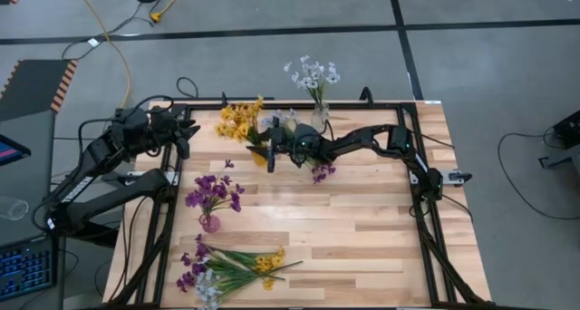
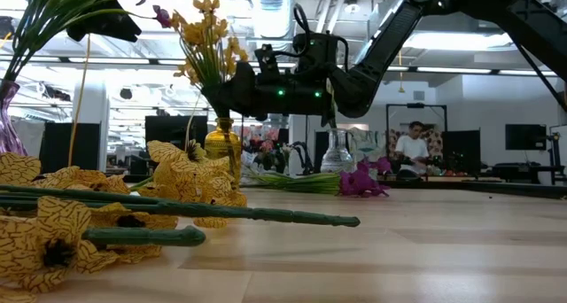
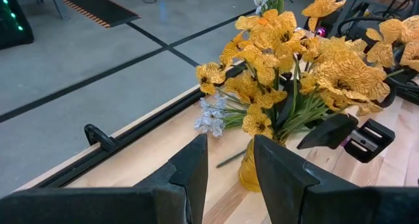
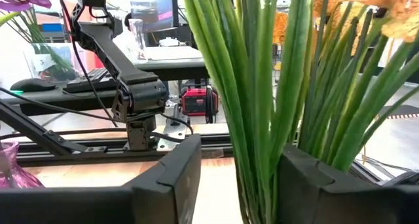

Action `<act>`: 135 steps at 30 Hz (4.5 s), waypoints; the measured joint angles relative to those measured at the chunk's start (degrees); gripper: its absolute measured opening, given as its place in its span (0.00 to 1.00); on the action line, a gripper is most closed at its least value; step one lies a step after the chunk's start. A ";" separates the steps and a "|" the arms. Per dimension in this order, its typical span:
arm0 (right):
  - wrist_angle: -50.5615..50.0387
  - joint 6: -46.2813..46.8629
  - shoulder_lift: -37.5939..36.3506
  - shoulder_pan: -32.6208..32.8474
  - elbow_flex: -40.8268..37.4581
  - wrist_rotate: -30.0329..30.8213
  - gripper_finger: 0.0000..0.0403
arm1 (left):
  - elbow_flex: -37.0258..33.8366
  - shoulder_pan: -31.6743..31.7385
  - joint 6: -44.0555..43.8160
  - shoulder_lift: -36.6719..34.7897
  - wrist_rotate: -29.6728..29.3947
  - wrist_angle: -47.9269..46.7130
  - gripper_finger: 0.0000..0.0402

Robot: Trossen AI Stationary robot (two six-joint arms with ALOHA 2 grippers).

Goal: Sort flowers into vase by color
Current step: Put the top yellow flowers into the yellow vase

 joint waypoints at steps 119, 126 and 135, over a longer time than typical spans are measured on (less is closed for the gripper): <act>-50.98 -14.50 -18.38 0.11 3.83 6.11 0.47 | 0.00 -0.01 0.26 -0.02 0.23 -0.46 0.27; -64.20 -14.43 -18.38 0.11 10.30 6.56 0.47 | 0.00 -0.02 0.26 -0.02 0.24 -0.46 0.27; -73.76 -14.45 -18.36 0.45 15.16 10.04 0.47 | 0.00 -0.02 0.26 0.00 0.24 -0.46 0.27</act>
